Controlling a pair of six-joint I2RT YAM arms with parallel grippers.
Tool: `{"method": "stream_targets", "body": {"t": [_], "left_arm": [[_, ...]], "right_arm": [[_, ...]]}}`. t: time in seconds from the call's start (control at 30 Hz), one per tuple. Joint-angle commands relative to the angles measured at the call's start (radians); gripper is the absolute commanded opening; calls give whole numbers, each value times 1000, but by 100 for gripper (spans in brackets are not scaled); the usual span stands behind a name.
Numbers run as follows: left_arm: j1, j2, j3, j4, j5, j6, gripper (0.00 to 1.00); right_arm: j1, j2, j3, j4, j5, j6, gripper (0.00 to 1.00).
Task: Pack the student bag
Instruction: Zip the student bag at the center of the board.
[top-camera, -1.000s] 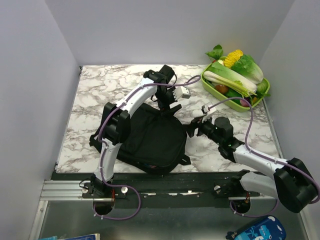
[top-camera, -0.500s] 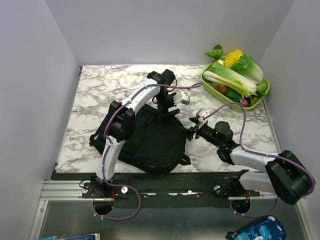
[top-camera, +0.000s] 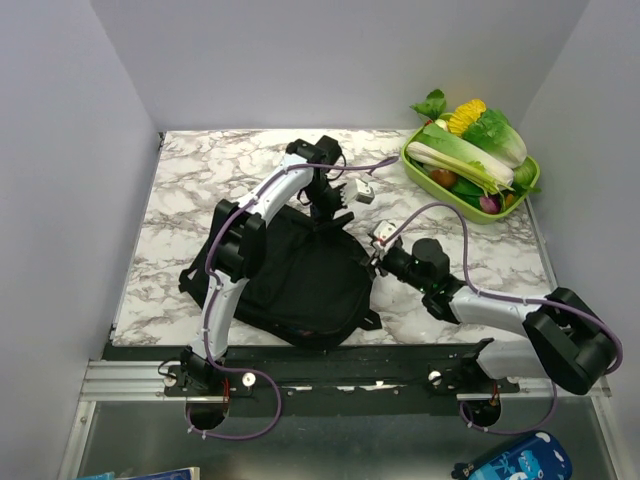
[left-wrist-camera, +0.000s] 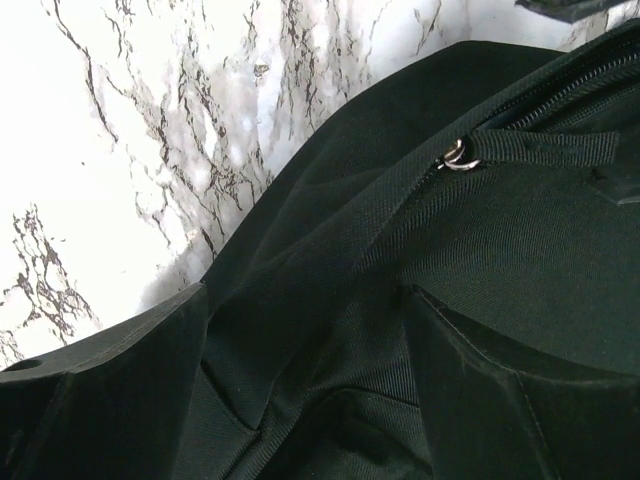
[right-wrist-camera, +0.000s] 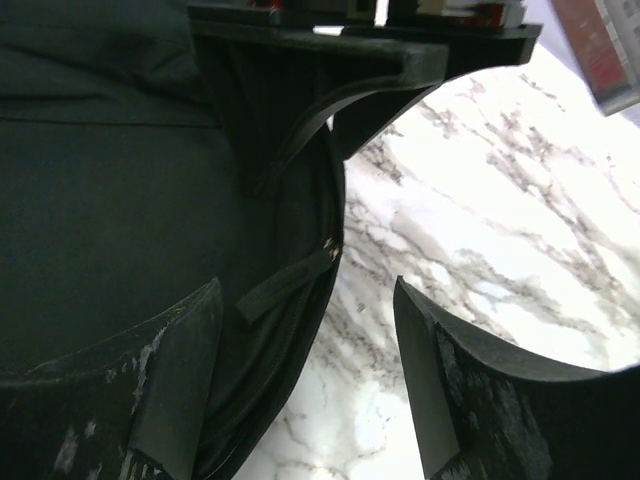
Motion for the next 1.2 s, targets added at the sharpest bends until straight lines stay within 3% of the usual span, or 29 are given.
{"method": "stream_targets", "body": {"t": [0.0,0.27,0.37,0.5,0.77,1.0,1.17], "left_arm": [[9,-36,25,-42,72,29,84],[23,-46,38,-65,89,42,84],[29,-46,39,-71,91,43,84],[33,-45,36,-67,98,39,83],[32,-40,30,-62,115,30,81],[30,-40,25,-60,120,30,80],[26,-36,25,-45,140,20,80]], "right_arm": [[6,47,61,-57,48,-55,77],[9,113,180,-193,87,-18,73],[9,116,192,-208,139,27,63],[9,65,221,-307,171,85,43],[5,13,213,-314,151,147,27],[-15,30,241,-340,131,174,1],[-18,47,244,-309,104,204,1]]}}
